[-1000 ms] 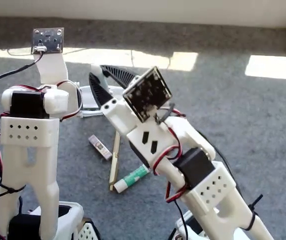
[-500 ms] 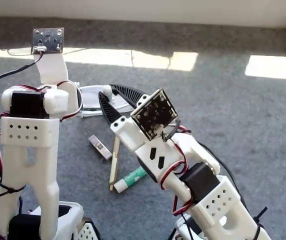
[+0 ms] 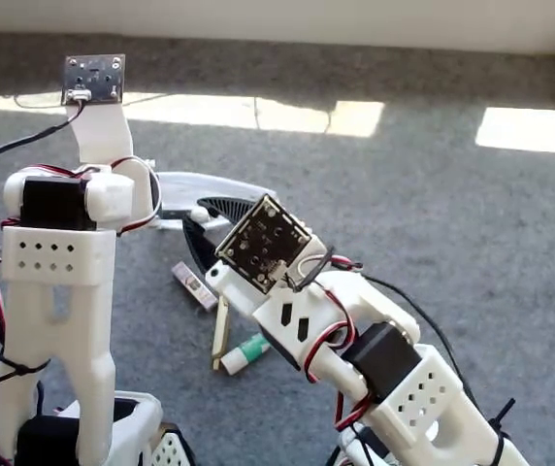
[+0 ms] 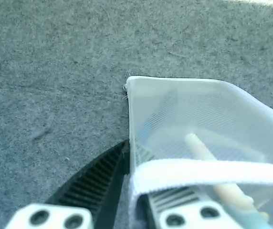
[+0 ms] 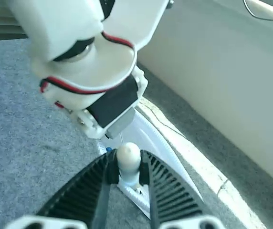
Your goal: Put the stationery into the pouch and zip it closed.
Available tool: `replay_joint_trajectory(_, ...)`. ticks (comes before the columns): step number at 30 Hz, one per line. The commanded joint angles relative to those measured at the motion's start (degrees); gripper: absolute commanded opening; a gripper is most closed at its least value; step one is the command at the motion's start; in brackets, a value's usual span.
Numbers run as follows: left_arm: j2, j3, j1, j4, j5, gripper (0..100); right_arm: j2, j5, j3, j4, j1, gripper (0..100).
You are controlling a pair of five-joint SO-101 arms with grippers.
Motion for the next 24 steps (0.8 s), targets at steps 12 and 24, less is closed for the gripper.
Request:
replay_joint_trajectory(12, -0.04, 0.31, -0.84, -0.97, -0.62, 1, -1.71, 0.62, -0.22, 1.98, -1.1, 11.2)
replay_joint_trajectory(24, -0.48, 0.22, -4.44, -0.97, -0.62, 1, -1.8, 0.62, -0.75, 8.22, -0.84, 11.2)
